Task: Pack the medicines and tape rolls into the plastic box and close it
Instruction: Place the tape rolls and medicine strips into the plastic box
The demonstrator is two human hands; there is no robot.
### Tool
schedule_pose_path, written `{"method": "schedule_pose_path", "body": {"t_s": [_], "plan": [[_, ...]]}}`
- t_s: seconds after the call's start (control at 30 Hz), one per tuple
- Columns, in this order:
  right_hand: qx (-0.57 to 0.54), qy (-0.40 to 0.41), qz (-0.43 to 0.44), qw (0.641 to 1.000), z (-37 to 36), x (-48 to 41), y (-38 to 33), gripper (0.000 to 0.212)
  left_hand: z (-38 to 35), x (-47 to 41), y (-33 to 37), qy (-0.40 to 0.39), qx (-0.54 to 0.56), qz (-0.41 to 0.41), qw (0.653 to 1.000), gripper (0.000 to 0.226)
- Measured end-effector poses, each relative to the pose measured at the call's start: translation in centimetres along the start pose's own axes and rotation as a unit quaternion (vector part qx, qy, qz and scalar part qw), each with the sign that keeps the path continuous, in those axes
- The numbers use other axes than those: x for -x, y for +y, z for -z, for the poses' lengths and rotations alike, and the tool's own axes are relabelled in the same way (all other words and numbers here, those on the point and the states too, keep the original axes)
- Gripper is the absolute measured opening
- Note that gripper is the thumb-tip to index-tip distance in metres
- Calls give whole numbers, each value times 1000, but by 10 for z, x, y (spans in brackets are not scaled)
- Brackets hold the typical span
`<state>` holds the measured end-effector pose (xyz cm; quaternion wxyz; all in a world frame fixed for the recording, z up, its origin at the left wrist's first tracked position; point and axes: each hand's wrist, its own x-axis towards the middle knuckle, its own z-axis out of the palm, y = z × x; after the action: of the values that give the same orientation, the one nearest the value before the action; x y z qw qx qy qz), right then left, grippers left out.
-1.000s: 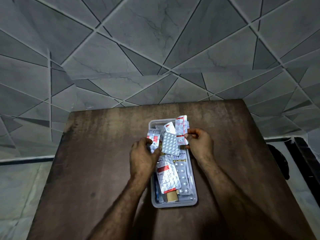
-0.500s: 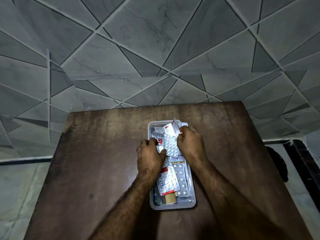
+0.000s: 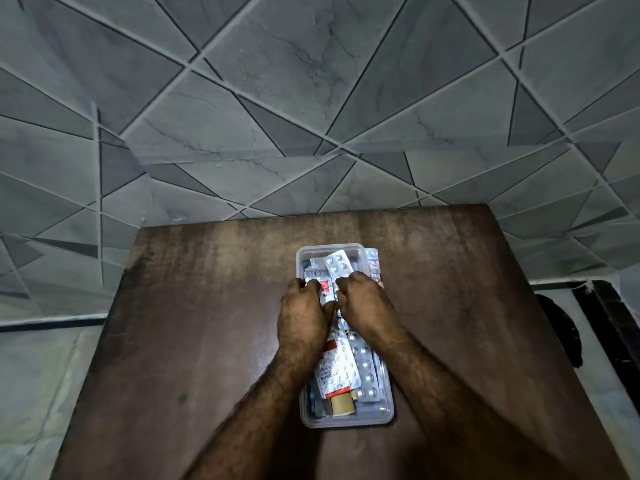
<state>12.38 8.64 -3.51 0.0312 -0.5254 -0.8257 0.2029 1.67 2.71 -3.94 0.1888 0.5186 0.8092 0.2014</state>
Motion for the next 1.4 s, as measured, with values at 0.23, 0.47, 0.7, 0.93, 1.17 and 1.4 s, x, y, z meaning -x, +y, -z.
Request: {"method": "schedule_pose_path", "body": {"t_s": [0.23,0.47,0.7,0.93,1.17,1.4], "plan": [[-181,130,-151,963,12,-15,42,22,12,-6,-19,73,112,36,990,25],[-162,56,-291,941,-7,-25,81,40,11,-11,-79,36,85,149,985,26],[-169,60,-328,928,-25,-34,71,64,4,24,-97,-94,42,160,982,28],[-234,38,-364,901,-21,-42,74,61,-1,34,-90,-128,65,164,976,31],[-429,67,-375,819,-17,-29,77,12,-1,33,-85,-159,95,171,968,22],[-346,171,-251,888,8,13,60,10,0,38,-82,-166,85,163,969,22]]}}
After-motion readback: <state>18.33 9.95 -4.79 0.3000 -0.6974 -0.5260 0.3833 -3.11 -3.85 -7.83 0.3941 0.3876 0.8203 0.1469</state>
